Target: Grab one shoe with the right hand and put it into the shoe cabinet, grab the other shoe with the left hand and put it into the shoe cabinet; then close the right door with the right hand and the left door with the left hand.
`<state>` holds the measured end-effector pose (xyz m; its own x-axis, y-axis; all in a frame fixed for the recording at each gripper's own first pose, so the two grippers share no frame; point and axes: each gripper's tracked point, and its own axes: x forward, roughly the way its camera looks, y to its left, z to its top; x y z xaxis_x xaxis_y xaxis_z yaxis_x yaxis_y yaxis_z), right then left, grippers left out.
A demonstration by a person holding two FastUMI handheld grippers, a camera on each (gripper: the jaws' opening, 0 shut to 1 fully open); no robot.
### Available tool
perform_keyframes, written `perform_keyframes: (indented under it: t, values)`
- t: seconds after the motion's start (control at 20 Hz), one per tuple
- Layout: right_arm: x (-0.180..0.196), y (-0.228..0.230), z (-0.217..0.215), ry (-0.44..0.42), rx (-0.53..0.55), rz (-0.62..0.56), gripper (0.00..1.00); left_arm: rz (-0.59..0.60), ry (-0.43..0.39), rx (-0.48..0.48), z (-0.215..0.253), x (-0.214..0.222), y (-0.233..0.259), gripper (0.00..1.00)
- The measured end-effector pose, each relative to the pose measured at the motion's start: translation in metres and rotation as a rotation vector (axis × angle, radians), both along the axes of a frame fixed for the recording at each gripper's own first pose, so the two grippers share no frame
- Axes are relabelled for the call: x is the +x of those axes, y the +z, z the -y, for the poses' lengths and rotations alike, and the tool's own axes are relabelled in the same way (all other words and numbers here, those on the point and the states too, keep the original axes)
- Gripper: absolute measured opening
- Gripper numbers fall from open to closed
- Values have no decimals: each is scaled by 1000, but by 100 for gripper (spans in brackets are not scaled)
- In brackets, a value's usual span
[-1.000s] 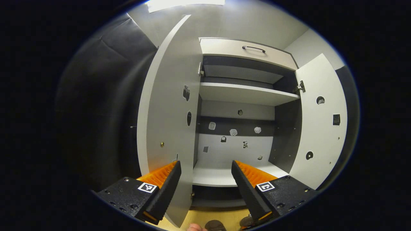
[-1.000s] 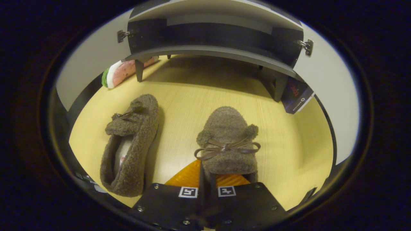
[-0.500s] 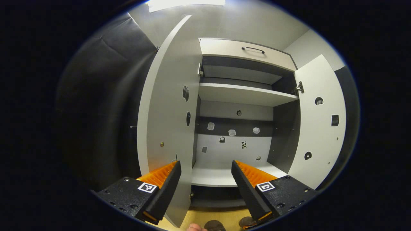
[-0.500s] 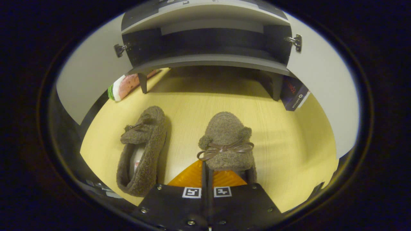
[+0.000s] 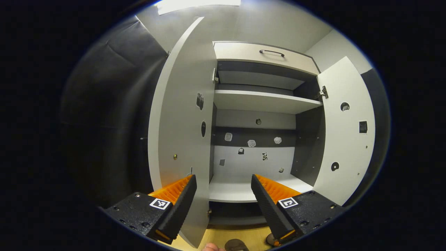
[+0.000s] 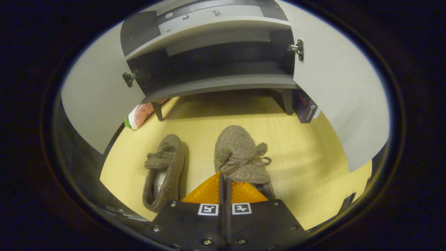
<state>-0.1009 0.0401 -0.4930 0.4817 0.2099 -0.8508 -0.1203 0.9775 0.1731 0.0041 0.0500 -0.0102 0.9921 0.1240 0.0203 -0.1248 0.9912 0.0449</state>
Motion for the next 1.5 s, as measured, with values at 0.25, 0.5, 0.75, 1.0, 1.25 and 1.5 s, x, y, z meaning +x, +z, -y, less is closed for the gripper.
perform_keyframes:
  t: [0.25, 0.5, 0.75, 1.0, 1.25, 1.5]
  values:
    - [21, 49, -3, 12, 27, 89, 0, 4, -2, -4, 0, 0, 1, 96]
    - [70, 135, -10, -15, 91, 248, 0, 3, -1, -1, 0, 0, 0, 96]
    - [137, 226, -16, -13, 111, 430, 0, 6, 0, -1, 0, 0, 0, 96]
    - [210, 275, -15, -45, 103, 534, 0, 26, -6, -13, 0, 0, 3, 96]
    - [291, 301, -3, -106, 85, 600, 0, 31, -8, -12, 0, 0, 3, 96]
    - [351, 293, 8, -112, 7, 606, 0, 26, 3, 3, -2, 1, 1, 99]
